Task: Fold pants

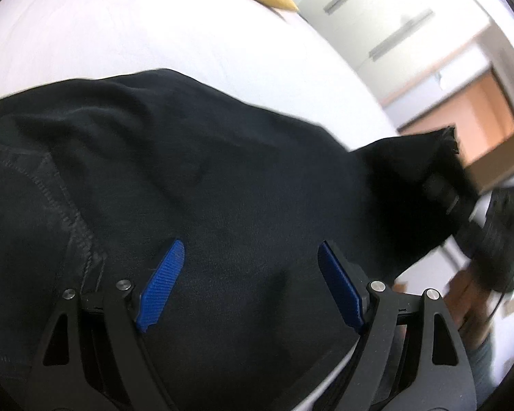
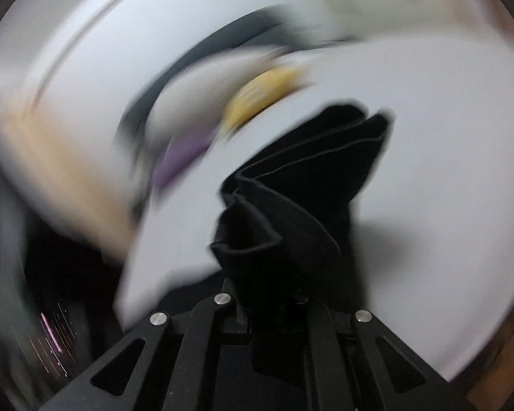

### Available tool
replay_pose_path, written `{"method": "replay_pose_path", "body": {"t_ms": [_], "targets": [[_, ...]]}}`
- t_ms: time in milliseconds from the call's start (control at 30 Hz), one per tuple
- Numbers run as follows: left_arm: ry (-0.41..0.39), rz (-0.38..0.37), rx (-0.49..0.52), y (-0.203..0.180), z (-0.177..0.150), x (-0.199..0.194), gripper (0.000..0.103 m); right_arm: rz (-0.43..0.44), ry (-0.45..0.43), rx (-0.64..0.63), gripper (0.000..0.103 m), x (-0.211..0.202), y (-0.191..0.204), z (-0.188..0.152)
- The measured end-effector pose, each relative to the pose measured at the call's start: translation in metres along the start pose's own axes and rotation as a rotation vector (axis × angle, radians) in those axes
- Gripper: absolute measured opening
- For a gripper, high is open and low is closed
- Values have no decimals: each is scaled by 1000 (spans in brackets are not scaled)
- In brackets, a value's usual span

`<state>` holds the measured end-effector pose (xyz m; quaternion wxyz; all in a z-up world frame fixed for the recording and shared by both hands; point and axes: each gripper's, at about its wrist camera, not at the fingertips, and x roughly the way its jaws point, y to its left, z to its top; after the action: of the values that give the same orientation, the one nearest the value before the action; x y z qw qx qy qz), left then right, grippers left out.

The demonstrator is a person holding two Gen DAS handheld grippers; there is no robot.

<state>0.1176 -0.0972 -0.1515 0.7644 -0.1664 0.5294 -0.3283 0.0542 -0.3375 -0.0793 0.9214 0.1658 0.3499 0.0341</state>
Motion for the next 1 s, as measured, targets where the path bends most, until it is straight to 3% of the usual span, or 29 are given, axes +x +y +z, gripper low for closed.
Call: {"method": "replay_pose_path", "body": {"t_ms": [67, 200, 500, 733, 767, 833, 867, 900, 1000], "targets": [[-12, -48, -66, 11, 1, -11, 80, -111, 118, -190, 7, 35, 42, -22], [-14, -129, -154, 25, 3, -25, 81, -212, 169, -341, 7, 56, 75, -50], [54, -289, -310, 30, 19, -13, 95, -338, 17, -532, 7, 30, 114, -58], [117, -338, -351, 38, 33, -8, 94, -335, -19, -682, 7, 23, 150, -83], [118, -341, -351, 40, 34, -9, 92, -331, -17, -690, 7, 26, 153, -85], [131, -342, -335, 47, 36, -13, 70, -323, -17, -706, 7, 25, 158, -88], [147, -335, -327, 49, 38, -14, 43, -323, -19, -714, 7, 27, 160, -85], [170, -320, -313, 52, 40, -14, 28, -322, -22, -724, 7, 26, 163, -85], [203, -270, -243, 59, 47, -21, 9, -316, -26, -741, 7, 25, 170, -89]]}}
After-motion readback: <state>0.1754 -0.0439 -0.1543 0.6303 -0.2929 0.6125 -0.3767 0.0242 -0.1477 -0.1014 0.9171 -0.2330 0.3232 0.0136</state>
